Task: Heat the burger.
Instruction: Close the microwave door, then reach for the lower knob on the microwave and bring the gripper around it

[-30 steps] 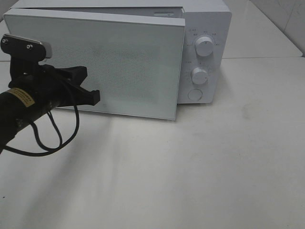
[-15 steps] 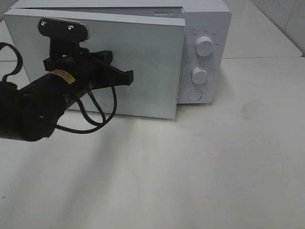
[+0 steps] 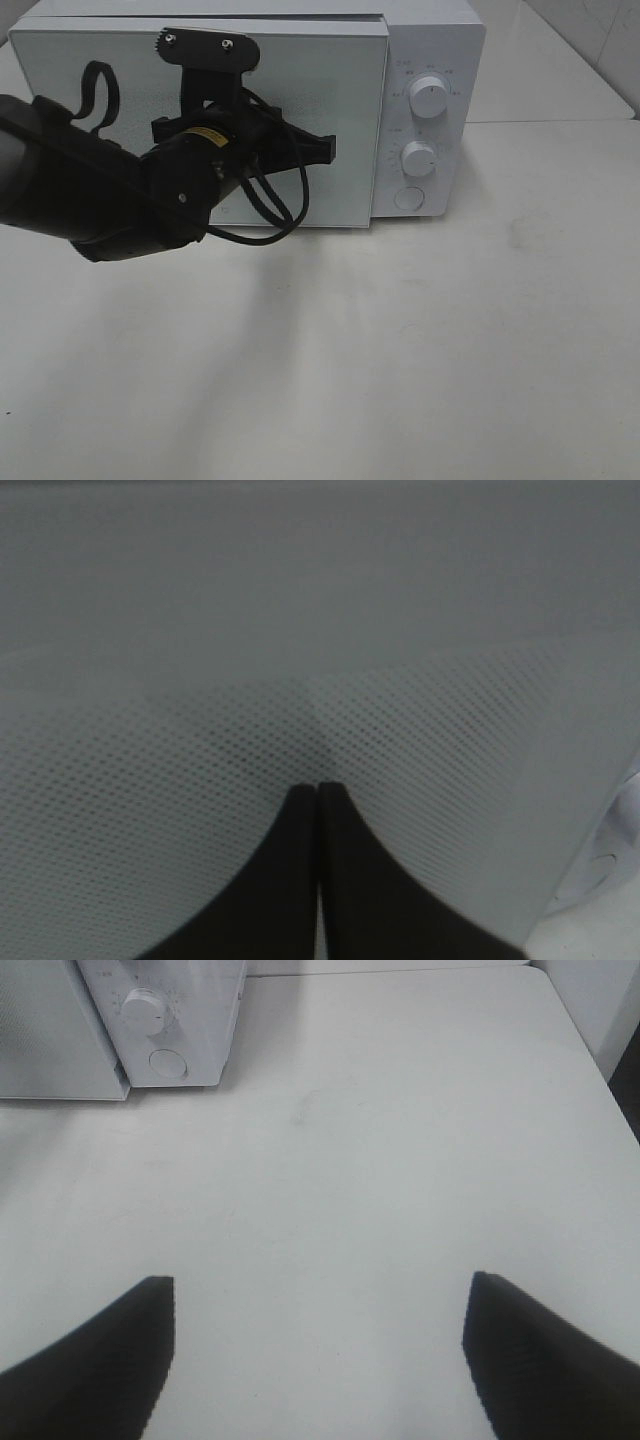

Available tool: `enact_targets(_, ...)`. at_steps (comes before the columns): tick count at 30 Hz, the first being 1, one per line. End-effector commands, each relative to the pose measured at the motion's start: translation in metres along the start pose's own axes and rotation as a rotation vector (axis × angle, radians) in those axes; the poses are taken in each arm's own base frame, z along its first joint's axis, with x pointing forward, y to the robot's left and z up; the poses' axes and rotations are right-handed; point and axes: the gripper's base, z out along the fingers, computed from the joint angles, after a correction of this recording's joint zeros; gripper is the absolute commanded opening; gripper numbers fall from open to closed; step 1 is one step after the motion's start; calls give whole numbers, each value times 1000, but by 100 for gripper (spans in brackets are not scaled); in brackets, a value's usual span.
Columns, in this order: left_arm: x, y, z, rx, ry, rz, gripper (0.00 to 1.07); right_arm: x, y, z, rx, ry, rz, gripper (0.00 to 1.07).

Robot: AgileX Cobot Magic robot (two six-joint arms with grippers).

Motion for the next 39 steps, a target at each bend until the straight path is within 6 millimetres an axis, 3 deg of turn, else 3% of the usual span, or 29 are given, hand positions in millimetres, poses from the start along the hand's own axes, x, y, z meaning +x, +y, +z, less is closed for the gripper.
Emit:
enact_targets(1,-12,5,11,-54,-61,-22,0,2,0,-3,0,-35,-7,76)
enact_targets(9,-22,-2,32,-69,-75,-27,0,2,0,-3,0,-35,-7,76)
enact_targets(13,-21,-3,32,-63,-65,-22,0,2,0,-3,0,-35,-7,76)
enact_targets(16,-22,-9,25,-17,-21,-14,0,2,0,-3,0,-35,-7,76)
enact_targets(18,-16,-21,8,23,24,-13,0,2,0,-3,-1,-35,-7,76)
enact_targets(27,5,-35,-31,43,124,-34,0,2,0,-3,-2,-34,-6,76)
enact_targets(28,7,-37,-35,52,146,-40,3,2,0,-3,-2,-34,-6,76)
enact_targets(29,12,-39,-42,84,203,-43,17,2,0,-3,-2,-34,-6,76)
enact_targets(30,12,-39,-42,84,203,-43,17,2,0,-3,-2,-34,-6,76)
enact_targets(31,13,-39,-45,99,225,-44,26,2,0,-3,-2,-34,-6,76)
enact_targets(32,18,-40,-52,137,289,-44,61,2,0,-3,-2,-34,-6,76)
enact_targets(33,18,-40,-52,137,289,-44,61,2,0,-3,-2,-34,-6,76)
enact_targets(34,23,-40,-56,160,337,-42,99,2,0,-3,-2,-34,-6,76)
enact_targets(36,23,-40,-57,164,345,-43,102,2,0,-3,-2,-34,-6,76)
enact_targets(39,23,-41,-59,178,363,-44,98,2,0,-3,-2,-34,-6,76)
